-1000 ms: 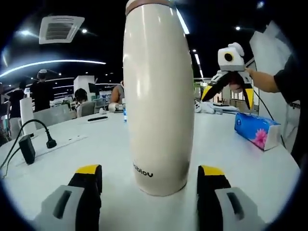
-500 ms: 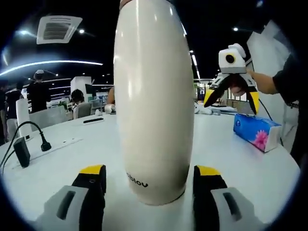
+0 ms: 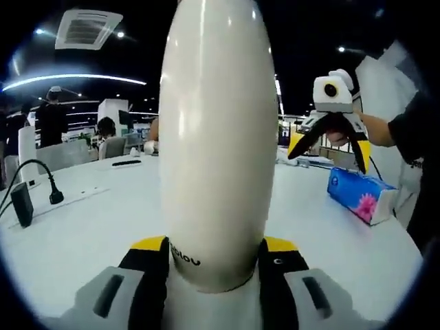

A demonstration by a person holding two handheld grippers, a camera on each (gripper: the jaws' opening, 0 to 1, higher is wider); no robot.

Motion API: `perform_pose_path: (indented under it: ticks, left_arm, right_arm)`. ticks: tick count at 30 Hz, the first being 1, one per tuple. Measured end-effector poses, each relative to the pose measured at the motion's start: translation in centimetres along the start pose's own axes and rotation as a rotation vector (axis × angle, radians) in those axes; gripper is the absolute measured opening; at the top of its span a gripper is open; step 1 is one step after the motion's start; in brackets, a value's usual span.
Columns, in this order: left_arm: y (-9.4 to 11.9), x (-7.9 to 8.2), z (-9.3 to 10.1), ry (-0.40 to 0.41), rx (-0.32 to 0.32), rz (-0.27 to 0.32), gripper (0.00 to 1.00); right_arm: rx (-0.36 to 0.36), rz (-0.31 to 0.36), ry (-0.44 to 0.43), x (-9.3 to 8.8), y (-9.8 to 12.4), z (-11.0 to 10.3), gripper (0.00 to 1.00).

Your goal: Grasp the water cup twist off the cup lid place the cup lid on the table

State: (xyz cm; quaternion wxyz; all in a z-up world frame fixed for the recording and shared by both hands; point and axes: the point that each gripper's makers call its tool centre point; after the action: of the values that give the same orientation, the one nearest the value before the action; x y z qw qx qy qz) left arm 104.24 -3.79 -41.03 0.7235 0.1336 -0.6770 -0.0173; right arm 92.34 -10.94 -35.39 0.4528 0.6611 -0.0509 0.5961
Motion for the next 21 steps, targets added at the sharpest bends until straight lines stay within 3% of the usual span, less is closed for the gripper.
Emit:
perform_pose_path:
  ticks: [9,12,16,21]
  left_arm:
    - [-0.1,0.0,0.0,-0.006,-0.008,0.011,0.51]
    - [0.0,0.0,0.1,-0.006,-0.005,0.012,0.5]
    - [0.0,0.1,0.4,-0.006,-0.003,0.013,0.5]
    - [0.1,0.1,0.6,-0.006,-0.002,0.014,0.5]
  right_arm:
    - [-0.007,0.01,-0.031,-0.3,-0.5,0.7,0.67]
    - [0.008,0.072,-0.163,0.5,-0.8,0.8,0.66]
    - [-0.022,0.17,-0.287,1.4,-0.9,2.2,0.63]
    - [-0.043,0.185,-0.273,1.1,-0.9,2.7,0.63]
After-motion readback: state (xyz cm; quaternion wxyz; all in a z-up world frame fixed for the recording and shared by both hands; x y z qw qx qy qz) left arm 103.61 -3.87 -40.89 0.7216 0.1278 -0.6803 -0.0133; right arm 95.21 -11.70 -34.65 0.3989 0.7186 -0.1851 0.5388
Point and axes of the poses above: the point that each gripper's makers call its tool centre point, and the gripper's own axes: y roughly backward along the fingers, z roughly to its right, x roughly out of its top, and after that the axes turned 14 degrees about -x, right-handed
